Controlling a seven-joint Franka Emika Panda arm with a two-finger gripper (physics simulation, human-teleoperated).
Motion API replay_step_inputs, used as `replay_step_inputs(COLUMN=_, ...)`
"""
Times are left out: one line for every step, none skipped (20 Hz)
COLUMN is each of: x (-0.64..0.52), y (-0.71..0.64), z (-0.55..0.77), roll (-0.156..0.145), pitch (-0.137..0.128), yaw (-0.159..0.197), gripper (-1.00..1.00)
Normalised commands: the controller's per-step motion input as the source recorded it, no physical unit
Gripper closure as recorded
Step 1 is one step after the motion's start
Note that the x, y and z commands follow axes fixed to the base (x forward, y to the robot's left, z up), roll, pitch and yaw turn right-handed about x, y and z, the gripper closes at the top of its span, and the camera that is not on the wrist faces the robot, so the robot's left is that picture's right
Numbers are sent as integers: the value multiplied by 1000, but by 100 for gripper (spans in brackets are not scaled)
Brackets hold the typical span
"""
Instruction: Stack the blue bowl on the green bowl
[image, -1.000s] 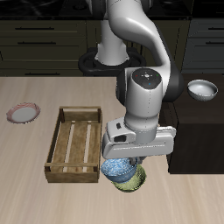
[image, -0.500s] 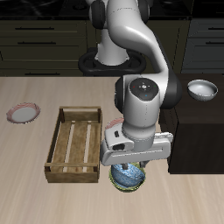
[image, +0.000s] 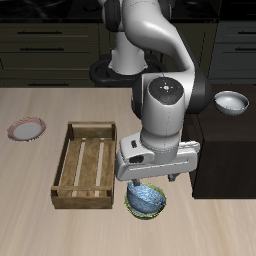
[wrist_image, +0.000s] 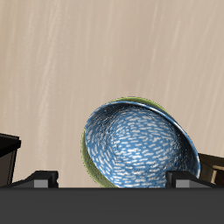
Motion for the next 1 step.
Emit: replay_step_inputs(x=-353, y=57, z=372, roll=90, pitch=-70, yaw=17, gripper=-100)
